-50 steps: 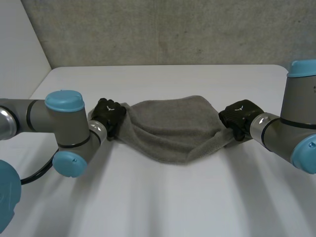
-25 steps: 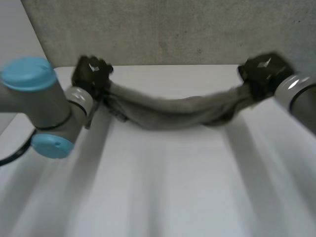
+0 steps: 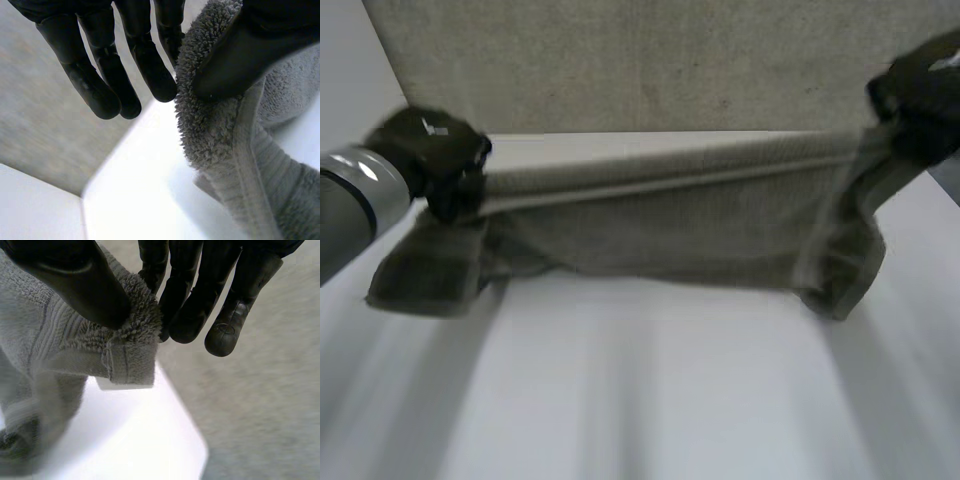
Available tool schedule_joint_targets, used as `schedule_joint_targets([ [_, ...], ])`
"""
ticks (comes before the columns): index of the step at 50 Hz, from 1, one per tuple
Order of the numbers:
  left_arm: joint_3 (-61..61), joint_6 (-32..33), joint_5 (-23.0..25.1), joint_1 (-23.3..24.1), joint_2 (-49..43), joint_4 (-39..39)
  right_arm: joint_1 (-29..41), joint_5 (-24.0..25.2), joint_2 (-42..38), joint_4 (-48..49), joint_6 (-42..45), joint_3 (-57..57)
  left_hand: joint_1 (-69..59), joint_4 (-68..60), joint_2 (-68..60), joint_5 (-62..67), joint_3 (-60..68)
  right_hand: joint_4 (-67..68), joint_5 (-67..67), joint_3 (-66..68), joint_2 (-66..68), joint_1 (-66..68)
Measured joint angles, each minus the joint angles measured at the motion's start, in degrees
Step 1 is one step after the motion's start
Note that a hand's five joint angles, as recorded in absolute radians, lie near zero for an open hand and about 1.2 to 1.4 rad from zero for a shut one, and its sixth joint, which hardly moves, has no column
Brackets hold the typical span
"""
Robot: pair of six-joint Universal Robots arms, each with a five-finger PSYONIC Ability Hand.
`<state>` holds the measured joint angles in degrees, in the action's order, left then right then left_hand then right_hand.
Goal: Fold the towel.
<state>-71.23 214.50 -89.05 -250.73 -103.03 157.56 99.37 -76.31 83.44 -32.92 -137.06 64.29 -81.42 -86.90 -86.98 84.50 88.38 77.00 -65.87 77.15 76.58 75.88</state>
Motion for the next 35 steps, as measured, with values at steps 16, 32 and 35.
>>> schedule_joint_targets([
  [16,17.0,1.2,0.3,-1.3,-22.6,10.6,10.2,-12.0,-26.4,7.6,3.8,-14.0,0.0,0.0,0.0,0.3,0.2,0.0,-0.6,0.0,0.0,0.0],
  [32,18.5,-1.8,-0.3,0.5,-13.0,53.2,11.9,-18.6,-13.9,54.1,0.0,-7.5,0.0,0.0,0.0,0.8,0.2,0.0,-1.3,0.0,0.0,0.0],
  [35,17.0,-3.1,0.0,0.1,-12.1,49.7,11.8,-17.7,-12.6,51.0,0.0,-5.8,0.0,0.0,0.0,0.8,0.2,0.0,-1.4,0.0,0.0,0.0],
])
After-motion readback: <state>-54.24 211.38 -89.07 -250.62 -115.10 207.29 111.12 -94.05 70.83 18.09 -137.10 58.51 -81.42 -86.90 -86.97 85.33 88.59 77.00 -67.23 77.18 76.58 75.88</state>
